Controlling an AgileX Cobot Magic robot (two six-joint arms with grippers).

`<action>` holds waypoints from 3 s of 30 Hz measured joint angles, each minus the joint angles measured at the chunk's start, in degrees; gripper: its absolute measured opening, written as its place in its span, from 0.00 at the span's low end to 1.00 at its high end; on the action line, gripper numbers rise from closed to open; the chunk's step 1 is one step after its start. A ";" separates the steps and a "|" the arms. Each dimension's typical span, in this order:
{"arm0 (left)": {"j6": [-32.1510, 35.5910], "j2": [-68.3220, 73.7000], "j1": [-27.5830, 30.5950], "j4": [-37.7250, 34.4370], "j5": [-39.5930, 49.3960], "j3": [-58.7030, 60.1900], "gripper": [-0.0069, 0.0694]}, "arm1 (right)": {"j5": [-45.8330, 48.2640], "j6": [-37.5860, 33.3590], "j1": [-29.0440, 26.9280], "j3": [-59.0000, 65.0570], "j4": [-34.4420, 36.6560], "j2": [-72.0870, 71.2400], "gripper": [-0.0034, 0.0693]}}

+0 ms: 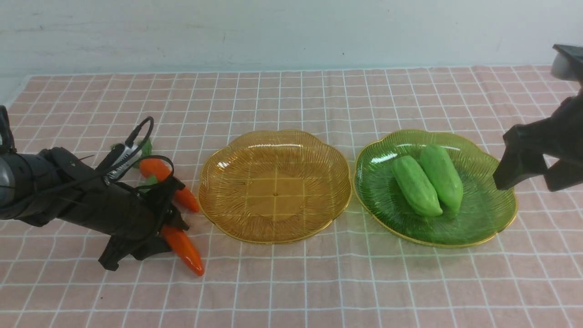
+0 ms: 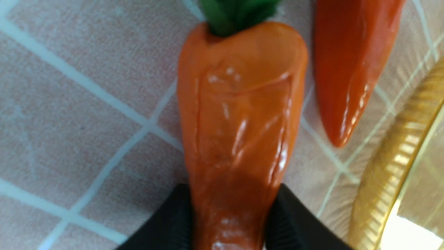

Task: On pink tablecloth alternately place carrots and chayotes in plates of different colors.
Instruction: 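Pick up the carrot and put it on the nearest plate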

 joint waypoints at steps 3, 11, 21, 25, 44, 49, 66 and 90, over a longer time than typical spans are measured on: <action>3.18 -1.39 0.14 2.00 1.67 0.07 0.36 | 0.00 -0.12 0.00 0.00 0.00 0.00 0.79; 7.90 -9.07 2.38 9.90 14.41 -5.42 0.32 | 0.00 -0.41 0.00 0.00 0.00 0.00 0.79; 6.80 -2.99 -7.65 12.79 23.58 -22.82 0.36 | 0.00 -1.47 0.00 0.00 2.35 0.00 0.79; 3.62 3.29 -9.44 12.73 23.08 -28.87 0.42 | 0.00 -2.31 0.00 0.00 2.40 0.00 0.79; -13.11 12.50 2.75 26.88 26.10 -39.59 0.65 | 0.00 -3.63 0.00 0.00 1.88 0.00 0.79; -18.60 15.62 3.01 28.37 24.06 -39.59 0.64 | 0.00 -3.67 0.00 0.00 1.88 0.00 0.79; -5.83 17.07 1.47 28.55 33.72 -50.33 0.34 | 0.00 -3.81 0.00 0.00 1.94 0.00 0.79; 0.97 22.43 -20.70 30.02 33.53 -57.07 0.70 | 0.22 -6.37 0.00 15.36 3.09 -33.23 0.03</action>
